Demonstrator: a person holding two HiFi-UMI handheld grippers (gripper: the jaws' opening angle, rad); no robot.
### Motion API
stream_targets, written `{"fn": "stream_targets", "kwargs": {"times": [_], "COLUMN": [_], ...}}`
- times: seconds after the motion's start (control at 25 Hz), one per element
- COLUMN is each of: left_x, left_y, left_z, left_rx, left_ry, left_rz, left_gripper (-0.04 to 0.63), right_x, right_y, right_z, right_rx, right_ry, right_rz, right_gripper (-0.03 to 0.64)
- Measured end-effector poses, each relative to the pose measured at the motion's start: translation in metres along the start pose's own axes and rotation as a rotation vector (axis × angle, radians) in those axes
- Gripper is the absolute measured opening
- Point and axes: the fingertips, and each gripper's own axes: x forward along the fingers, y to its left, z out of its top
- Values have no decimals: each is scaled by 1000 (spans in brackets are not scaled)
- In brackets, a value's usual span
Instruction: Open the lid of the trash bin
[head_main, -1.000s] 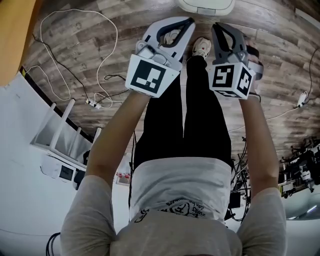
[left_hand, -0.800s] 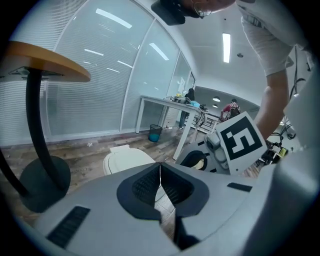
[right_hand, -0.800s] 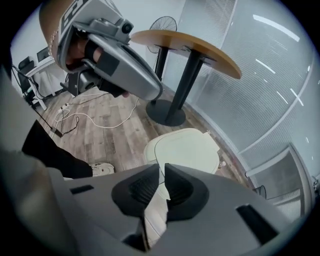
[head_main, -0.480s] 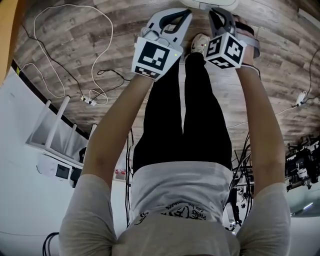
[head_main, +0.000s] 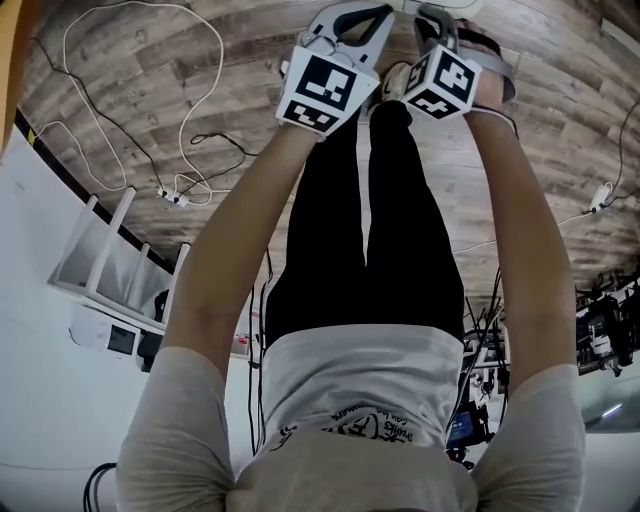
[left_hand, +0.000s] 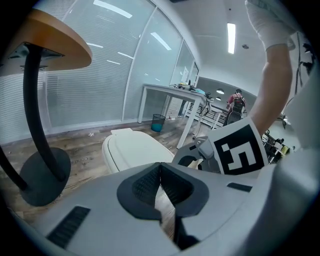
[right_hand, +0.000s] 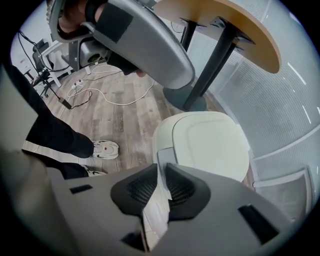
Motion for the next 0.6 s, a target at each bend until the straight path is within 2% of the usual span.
{"fn": "stream_targets", "kwargs": {"times": [0.36,0.6], "left_x": [6,0], "left_y": [-4,-4], "left_z": [7,25], "left_rx": [21,34], "left_ry": [10,-4], "left_rz": [-19,-16], "left_gripper": [20,20], "right_x": [5,-2], "right_y": [3,4], "right_z": [0,2], "right_rx": [-16,40], "right_ry": [-9,-2], "right_rz": [-14,25], "right_gripper": [57,100]}}
